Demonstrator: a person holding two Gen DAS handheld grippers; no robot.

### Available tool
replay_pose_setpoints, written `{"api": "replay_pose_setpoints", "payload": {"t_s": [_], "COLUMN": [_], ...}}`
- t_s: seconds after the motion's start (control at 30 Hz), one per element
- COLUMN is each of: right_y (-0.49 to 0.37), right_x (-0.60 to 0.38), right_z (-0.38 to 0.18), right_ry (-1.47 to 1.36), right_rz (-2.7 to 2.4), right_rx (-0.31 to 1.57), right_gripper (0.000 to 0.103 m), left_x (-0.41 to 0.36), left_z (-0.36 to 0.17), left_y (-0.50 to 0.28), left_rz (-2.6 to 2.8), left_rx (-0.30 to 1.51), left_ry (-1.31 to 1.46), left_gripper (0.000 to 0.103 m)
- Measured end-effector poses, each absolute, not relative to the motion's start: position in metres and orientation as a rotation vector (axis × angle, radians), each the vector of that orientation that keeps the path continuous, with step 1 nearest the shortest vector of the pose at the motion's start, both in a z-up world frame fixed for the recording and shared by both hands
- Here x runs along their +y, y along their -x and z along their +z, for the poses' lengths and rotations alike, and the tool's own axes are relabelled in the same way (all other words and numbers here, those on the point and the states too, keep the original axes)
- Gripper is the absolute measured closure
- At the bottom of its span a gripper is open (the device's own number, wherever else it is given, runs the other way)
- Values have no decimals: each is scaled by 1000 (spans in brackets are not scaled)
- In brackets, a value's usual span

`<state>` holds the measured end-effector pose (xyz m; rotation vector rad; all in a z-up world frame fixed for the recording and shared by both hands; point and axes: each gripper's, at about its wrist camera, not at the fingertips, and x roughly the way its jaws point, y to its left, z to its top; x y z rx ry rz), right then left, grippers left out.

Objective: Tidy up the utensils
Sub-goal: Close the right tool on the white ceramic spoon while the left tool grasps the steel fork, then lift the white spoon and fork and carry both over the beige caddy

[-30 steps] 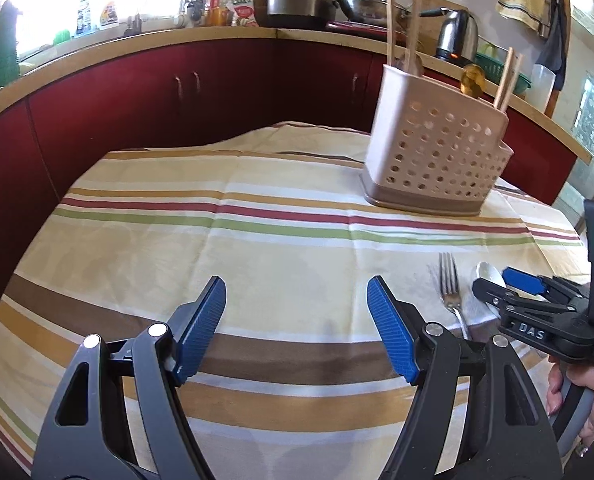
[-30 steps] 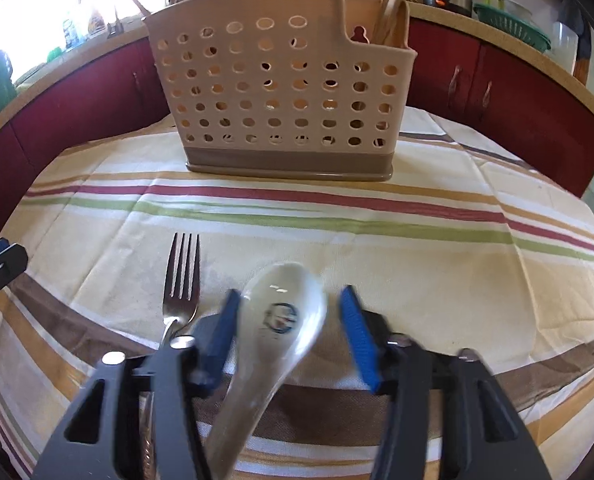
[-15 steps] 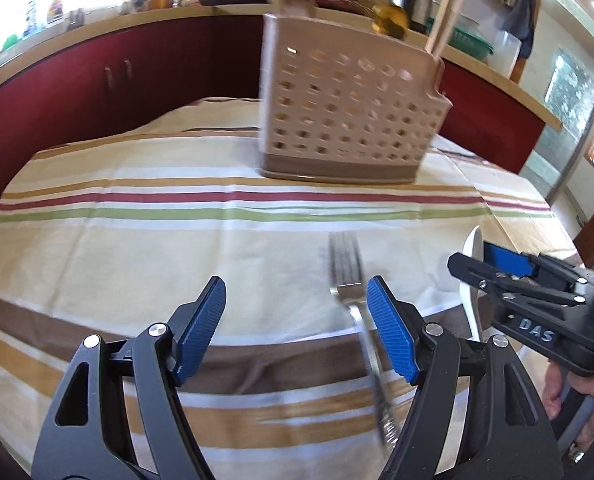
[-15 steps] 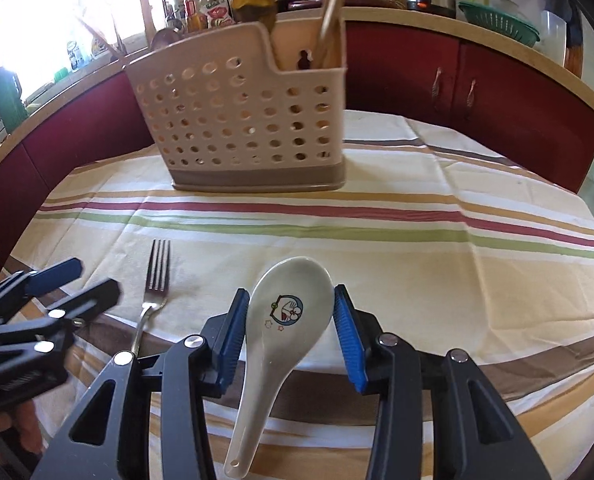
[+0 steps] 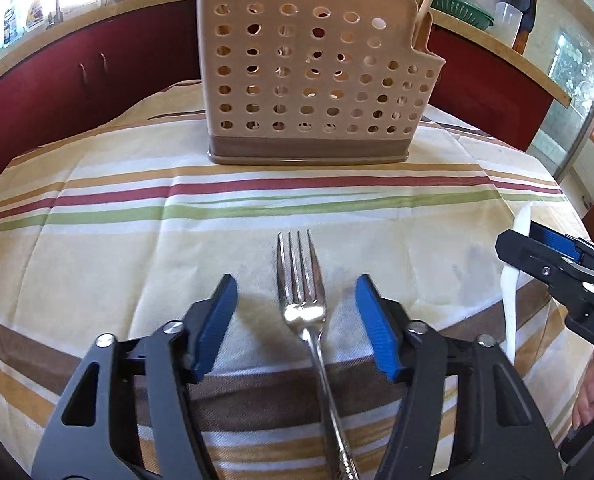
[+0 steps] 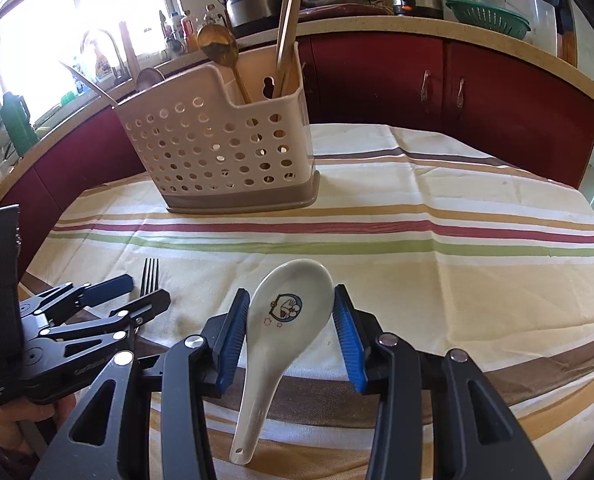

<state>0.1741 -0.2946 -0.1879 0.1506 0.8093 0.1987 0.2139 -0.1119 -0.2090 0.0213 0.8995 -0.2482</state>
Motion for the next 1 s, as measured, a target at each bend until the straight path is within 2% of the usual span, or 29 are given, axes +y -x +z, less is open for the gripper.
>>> {"api": "replay_pose_setpoints", "payload": {"t_s": [0.07,0.17,0.23,0.27,1.0], "right_y": [-174,-174,-174,-174,-153], "right_x": [-296,-299,-300,-301,-296], "right_z": [-188,-189,-190,-191,-165], "right_ry": [-154,-160,-160,-160,-129], "right_rz": [203,207,209,209,208], "right_rx": [808,811,814,815,709], "right_gripper": [60,60,60,60,61], "left_x": [-115,-119,-120,-120,-102], "left_z": [-209,-208,-208,-208,-170], "left_y": [-216,-217,-218,-218,-183], "left_rz": [-247,-251,-257,-260,-263], "left_rx": [899,898,897,897,739], "left_ry": [-29,-41,-45,-44,-3], "left_gripper": [52,65,77,79,79]}}
